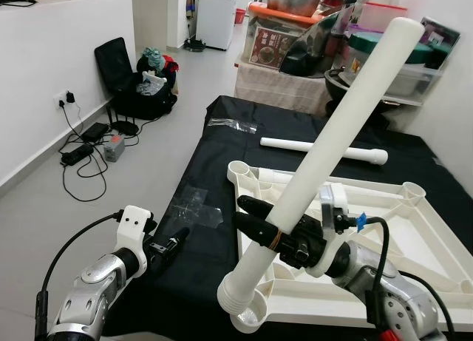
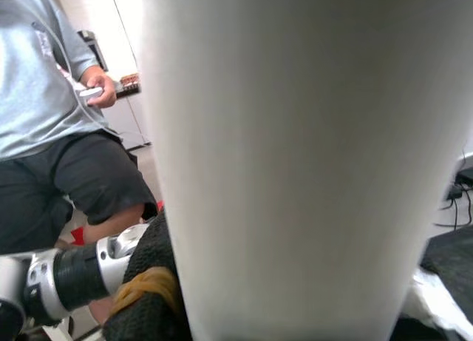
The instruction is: Building children table
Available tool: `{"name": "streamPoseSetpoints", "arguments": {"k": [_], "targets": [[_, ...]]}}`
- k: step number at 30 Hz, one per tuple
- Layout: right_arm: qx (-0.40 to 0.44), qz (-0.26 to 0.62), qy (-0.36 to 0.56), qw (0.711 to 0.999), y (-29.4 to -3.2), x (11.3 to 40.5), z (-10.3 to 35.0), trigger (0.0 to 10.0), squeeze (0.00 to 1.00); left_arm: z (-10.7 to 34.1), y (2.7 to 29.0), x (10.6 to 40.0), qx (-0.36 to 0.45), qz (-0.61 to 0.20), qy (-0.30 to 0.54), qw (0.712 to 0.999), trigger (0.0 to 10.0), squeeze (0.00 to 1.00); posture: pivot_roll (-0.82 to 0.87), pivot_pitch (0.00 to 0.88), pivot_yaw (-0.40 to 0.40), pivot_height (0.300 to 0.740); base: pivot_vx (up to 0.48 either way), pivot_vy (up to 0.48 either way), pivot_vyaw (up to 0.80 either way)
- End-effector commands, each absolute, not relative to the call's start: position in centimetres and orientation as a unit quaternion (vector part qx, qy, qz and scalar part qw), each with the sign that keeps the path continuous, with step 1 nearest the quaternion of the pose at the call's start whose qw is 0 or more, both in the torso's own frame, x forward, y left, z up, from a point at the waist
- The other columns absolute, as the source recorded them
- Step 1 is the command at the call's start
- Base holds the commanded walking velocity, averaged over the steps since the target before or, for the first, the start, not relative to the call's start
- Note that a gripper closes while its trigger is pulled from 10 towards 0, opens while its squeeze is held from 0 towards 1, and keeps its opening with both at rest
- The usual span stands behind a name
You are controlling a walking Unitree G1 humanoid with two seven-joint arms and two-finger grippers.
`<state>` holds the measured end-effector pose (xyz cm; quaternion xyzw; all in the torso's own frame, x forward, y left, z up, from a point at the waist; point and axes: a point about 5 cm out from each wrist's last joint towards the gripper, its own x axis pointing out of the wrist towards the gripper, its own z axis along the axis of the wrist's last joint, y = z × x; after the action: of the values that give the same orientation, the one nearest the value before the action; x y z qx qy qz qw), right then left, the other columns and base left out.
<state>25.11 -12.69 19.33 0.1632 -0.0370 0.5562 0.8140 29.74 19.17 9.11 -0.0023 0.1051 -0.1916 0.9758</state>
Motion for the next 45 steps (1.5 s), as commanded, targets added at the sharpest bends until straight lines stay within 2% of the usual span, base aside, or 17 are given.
{"name": "streamPoseSetpoints", "arguments": {"k": [1, 11, 13, 19, 21, 25, 33, 37, 38, 39, 45], "targets": [[0.173, 0.547, -0.012, 0.819, -12.9, 25.2, 18.5, 10.0, 0.0, 8.8, 18.9, 29.8, -0.001, -0.198, 0.109, 0.974, 10.0, 0.0, 0.09, 0.0, -0.145, 0.74, 0.0, 0.0, 0.0], [0.132, 0.563, 0.032, 0.815, -13.2, 24.4, 16.7, 10.0, 0.0, 8.7, 19.0, 29.8, 0.0, -0.198, 0.111, 0.974, 10.0, 0.0, 0.09, 0.0, -0.146, 0.74, 0.0, 0.0, 0.0], [0.137, 0.541, 0.051, 0.828, -14.4, 24.7, 15.7, 10.0, 0.0, 8.7, 19.0, 29.8, 0.001, -0.198, 0.111, 0.974, 10.0, 0.0, 0.09, 0.0, -0.143, 0.74, 0.0, 0.0, 0.0], [0.141, 0.525, 0.061, 0.837, -15.3, 24.9, 15.2, 10.0, 0.0, 8.7, 18.9, 29.8, 0.001, -0.199, 0.112, 0.974, 10.0, 0.0, 0.09, 0.0, -0.142, 0.74, 0.0, 0.0, 0.0], [0.151, 0.494, 0.076, 0.853, -16.5, 25.1, 14.0, 10.0, 0.0, 8.6, 18.9, 29.8, 0.002, -0.201, 0.112, 0.973, 10.0, 0.0, 0.08, 0.0, -0.137, 0.74, 0.0, 0.0, 0.0], [0.168, 0.473, 0.086, 0.861, -16.8, 25.1, 12.9, 10.0, 0.0, 8.6, 18.8, 29.9, 0.003, -0.203, 0.112, 0.973, 10.0, 0.0, 0.09, 0.0, -0.132, 0.74, 0.0, 0.0, 0.0], [0.172, 0.47, 0.095, 0.86, -16.2, 24.4, 11.8, 10.0, 0.0, 8.8, 19.1, 30.0, 0.008, -0.205, 0.112, 0.972, 10.0, 0.0, 0.09, 0.0, -0.124, 0.74, 0.0, 0.0, 0.0], [0.073, 0.45, 0.071, 0.887, -15.3, 25.0, 12.2, 10.0, 0.0, 8.8, 19.1, 30.0, 0.01, -0.206, 0.112, 0.972, 10.0, 0.0, 0.08, 0.0, -0.116, 0.74, 0.0, 0.0, 0.0], [0.073, 0.45, 0.071, 0.887, -15.3, 25.0, 12.2, 10.0, 0.0, 8.8, 19.1, 30.0, 0.01, -0.206, 0.112, 0.972, 10.0, 0.0, 0.08, 0.0, -0.116, 0.74, 0.0, 0.0, 0.0], [0.04, 0.451, 0.06, 0.89, -14.8, 25.1, 12.6, 10.0, 0.0, 8.8, 19.1, 30.0, 0.01, -0.207, 0.112, 0.972, 10.0, 0.0, 0.08, 0.0, -0.112, 0.74, 0.0, 0.0, 0.0], [0.025, 0.47, 0.059, 0.88, -13.4, 24.7, 12.8, 10.0, 0.0, 8.8, 18.8, 30.2, 0.01, -0.211, 0.113, 0.971, 10.0, 0.0, 0.07, 0.0, -0.109, 0.74, 0.0, 0.0, 0.0]]}}
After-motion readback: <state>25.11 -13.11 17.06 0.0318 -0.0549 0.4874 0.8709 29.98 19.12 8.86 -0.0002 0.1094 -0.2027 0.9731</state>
